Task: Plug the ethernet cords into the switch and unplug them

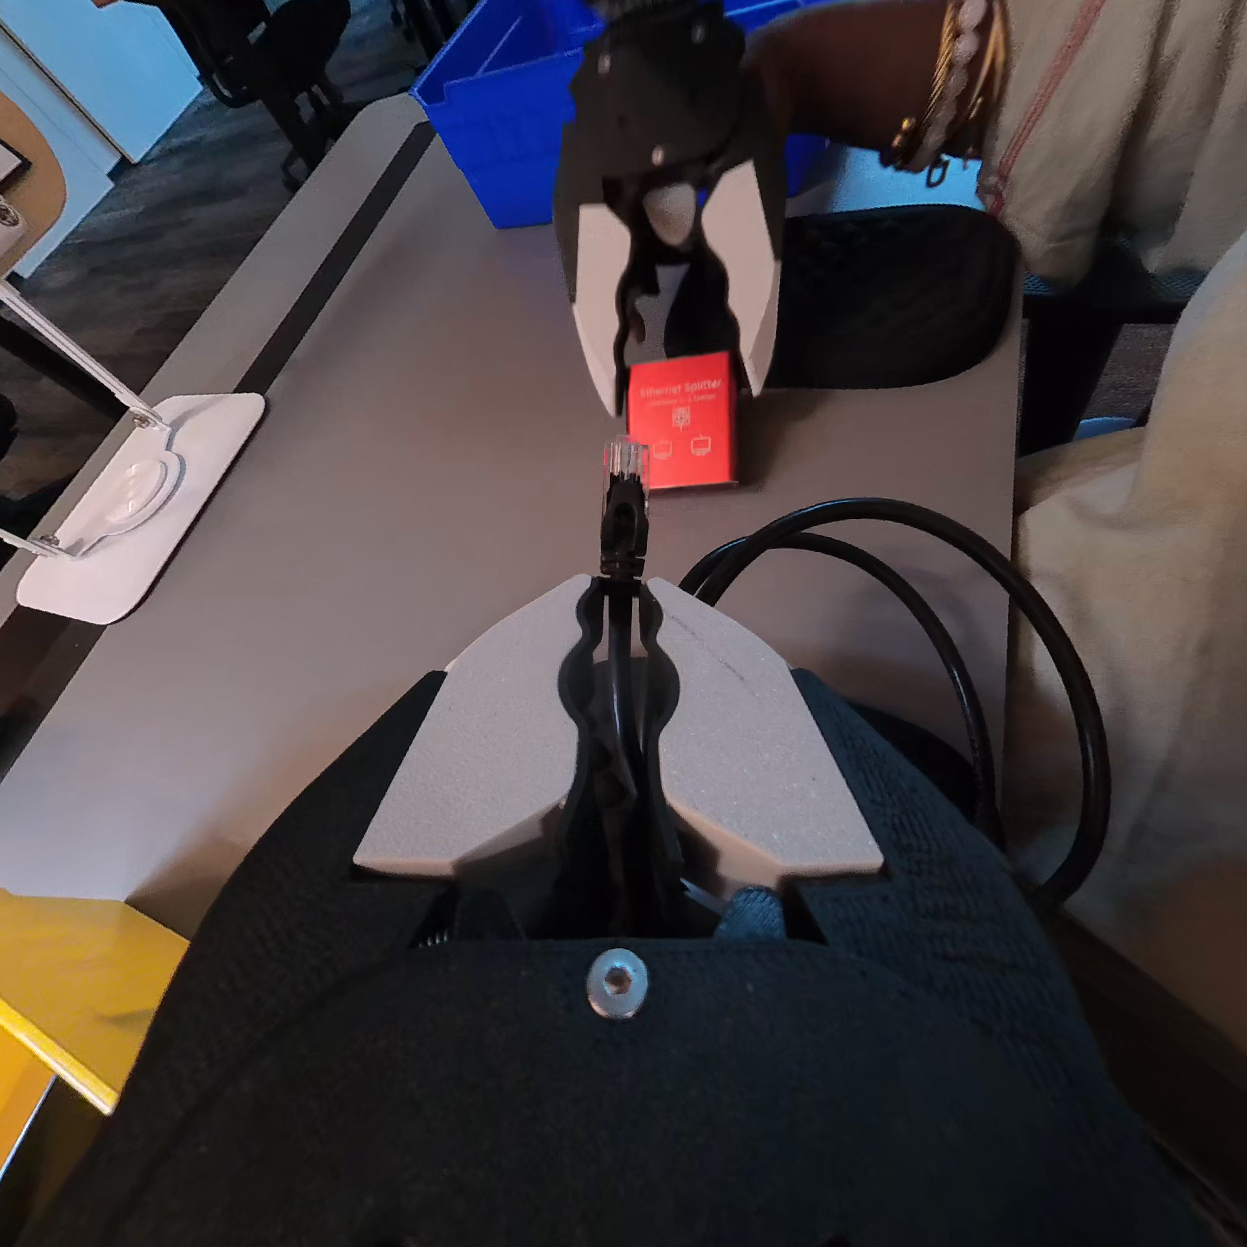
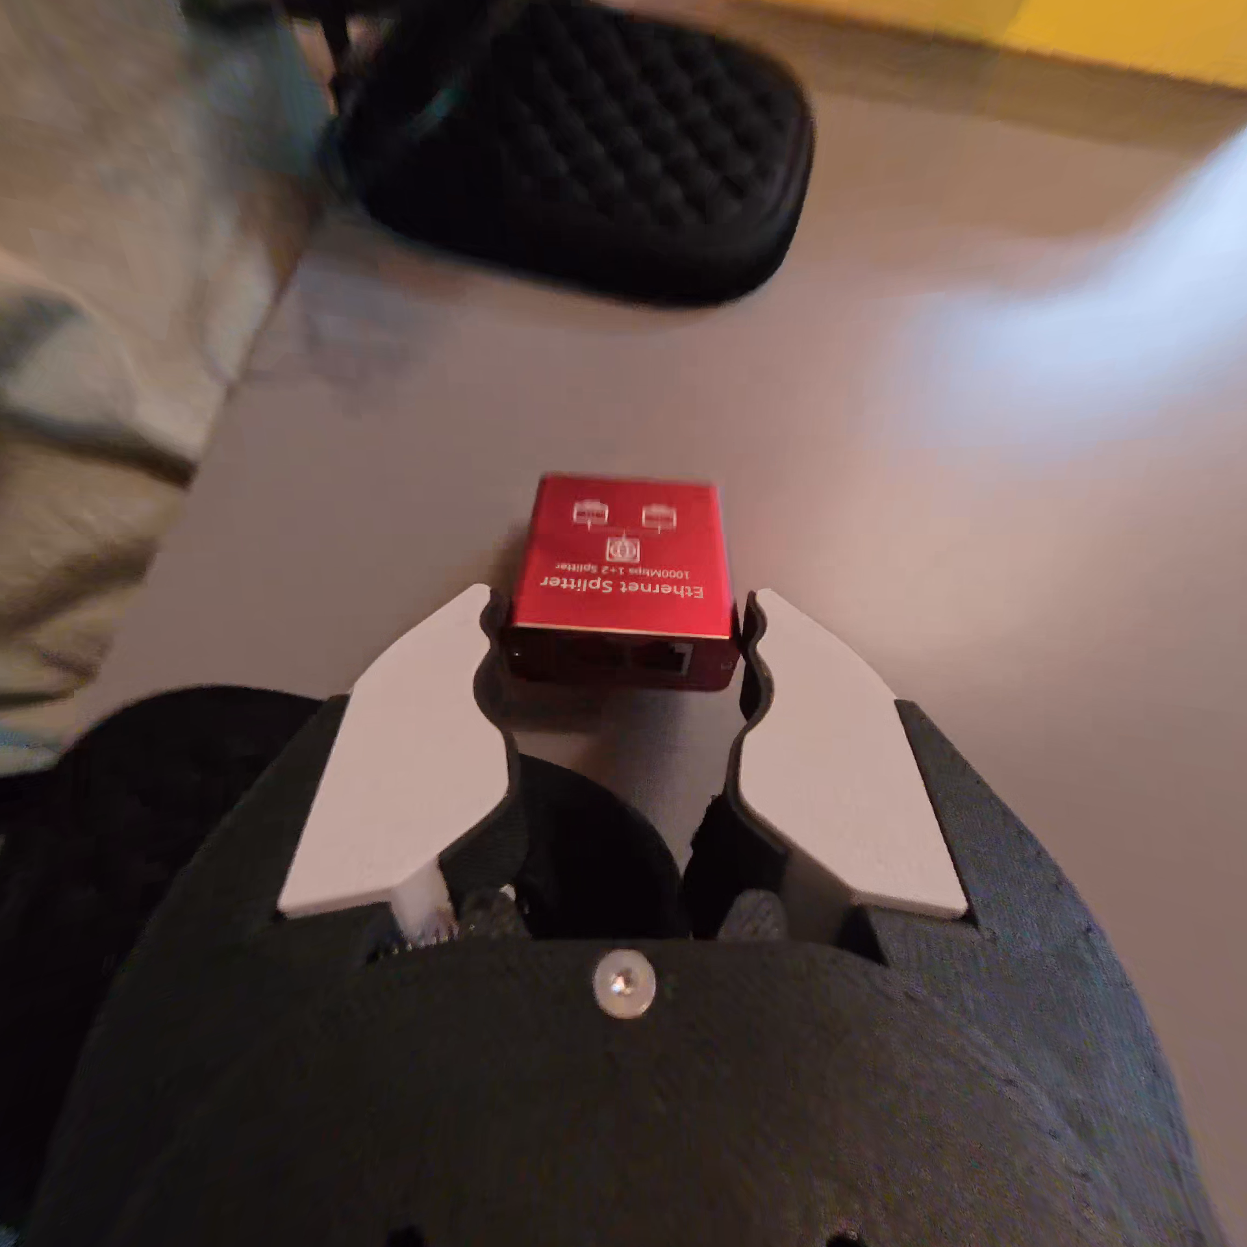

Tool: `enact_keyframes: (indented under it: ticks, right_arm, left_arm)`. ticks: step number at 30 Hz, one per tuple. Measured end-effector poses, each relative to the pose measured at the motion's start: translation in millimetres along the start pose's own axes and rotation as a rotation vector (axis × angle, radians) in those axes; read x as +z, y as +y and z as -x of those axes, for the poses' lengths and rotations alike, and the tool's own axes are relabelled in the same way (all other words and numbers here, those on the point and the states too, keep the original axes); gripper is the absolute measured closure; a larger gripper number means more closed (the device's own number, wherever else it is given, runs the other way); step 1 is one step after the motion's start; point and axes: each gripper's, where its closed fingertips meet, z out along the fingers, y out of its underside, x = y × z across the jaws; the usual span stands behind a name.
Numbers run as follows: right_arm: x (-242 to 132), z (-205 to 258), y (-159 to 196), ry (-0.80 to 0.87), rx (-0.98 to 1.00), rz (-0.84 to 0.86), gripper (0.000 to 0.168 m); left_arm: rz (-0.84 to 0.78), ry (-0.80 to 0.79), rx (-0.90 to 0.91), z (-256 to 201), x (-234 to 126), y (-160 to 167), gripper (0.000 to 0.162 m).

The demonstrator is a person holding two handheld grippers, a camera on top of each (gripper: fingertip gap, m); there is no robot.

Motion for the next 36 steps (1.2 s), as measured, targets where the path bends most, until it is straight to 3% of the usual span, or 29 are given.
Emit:
enact_keyframes:
  ticks: [11, 17, 26, 31, 36]
  right_arm:
    - [-24.5, -4.2, -7.6, 0.174, 0.076, 0.250, 0.100]
    - [-17.9, -2.8, -7.9, 0.187, 0.186, 0.452, 0.099]
    - [-4.9, -9.3, -15.0, 0.141, 0.240, 0.532, 0.100]
    - [-11.3, -17.6, -12.3, 0.235, 0.241, 0.563, 0.054]
    - [-1.9, -10.9, 2.0, 0.183, 0.322, 0.641, 0.061]
  left_arm:
    - [-0.003, 0.005, -0.001, -1.9, 1.2, 1.5, 0.152]
    - [-0.007, 0.006, -0.002, -2.4, 1.9, 0.9, 0.153]
    - [-0.013, 0.004, -0.006, -2.6, -0.4, 1.8, 0.153]
    - [-0.021, 0.005, -0.013, -1.9, -0.5, 3.2, 0.152]
    - [-0.027, 0.008, -0.013, -3.5, 0.9, 3.7, 0.153]
